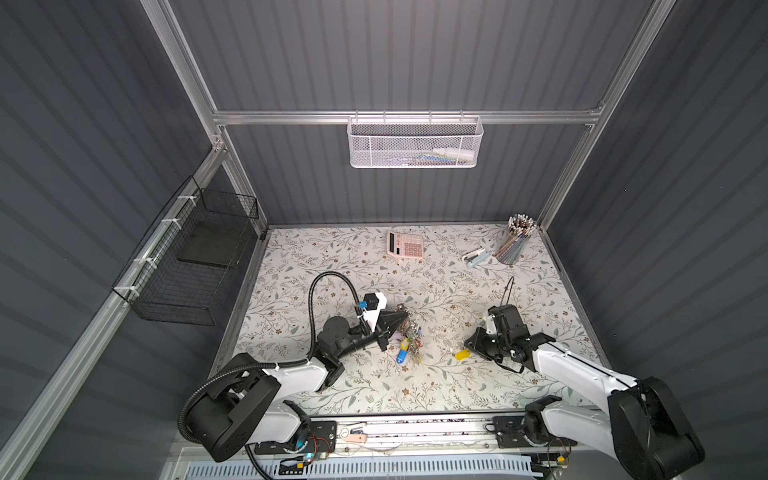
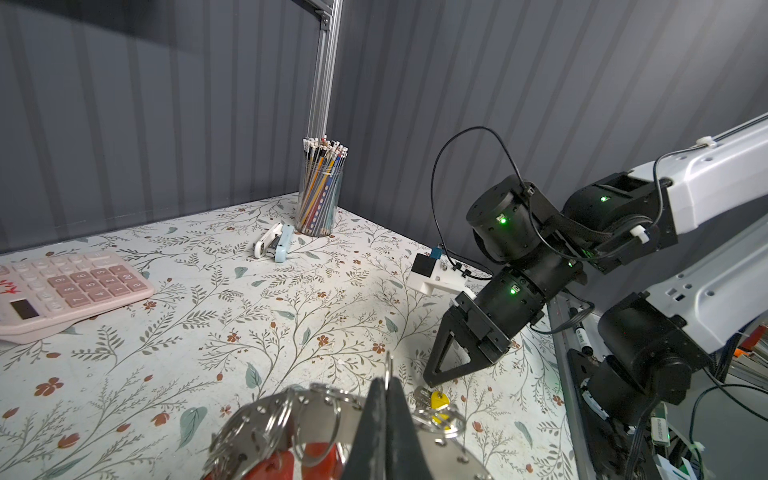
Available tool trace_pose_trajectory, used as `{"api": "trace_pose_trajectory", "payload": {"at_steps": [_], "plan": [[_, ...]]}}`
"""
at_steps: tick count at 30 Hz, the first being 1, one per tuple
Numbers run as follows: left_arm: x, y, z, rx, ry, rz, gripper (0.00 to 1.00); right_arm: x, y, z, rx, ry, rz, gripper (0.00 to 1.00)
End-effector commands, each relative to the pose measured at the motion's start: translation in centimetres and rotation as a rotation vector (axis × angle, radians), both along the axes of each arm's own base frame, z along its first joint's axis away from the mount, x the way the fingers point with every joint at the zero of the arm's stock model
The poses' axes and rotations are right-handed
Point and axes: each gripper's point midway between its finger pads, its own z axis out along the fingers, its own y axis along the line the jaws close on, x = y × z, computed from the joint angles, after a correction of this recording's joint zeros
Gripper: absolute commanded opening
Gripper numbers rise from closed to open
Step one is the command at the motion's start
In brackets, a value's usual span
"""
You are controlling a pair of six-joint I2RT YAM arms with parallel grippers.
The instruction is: Put the keys on the keyring
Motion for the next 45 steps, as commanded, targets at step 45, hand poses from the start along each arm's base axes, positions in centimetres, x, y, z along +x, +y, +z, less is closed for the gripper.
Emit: {"api": "trace_pose_trajectory", "payload": {"at_steps": [45], "plan": [[-0.3, -0.1, 4.0, -0.024, -0.132, -0.005, 0.00, 2.3, 0.8, 8.1, 0.013, -0.355, 0.129, 0.00]]}}
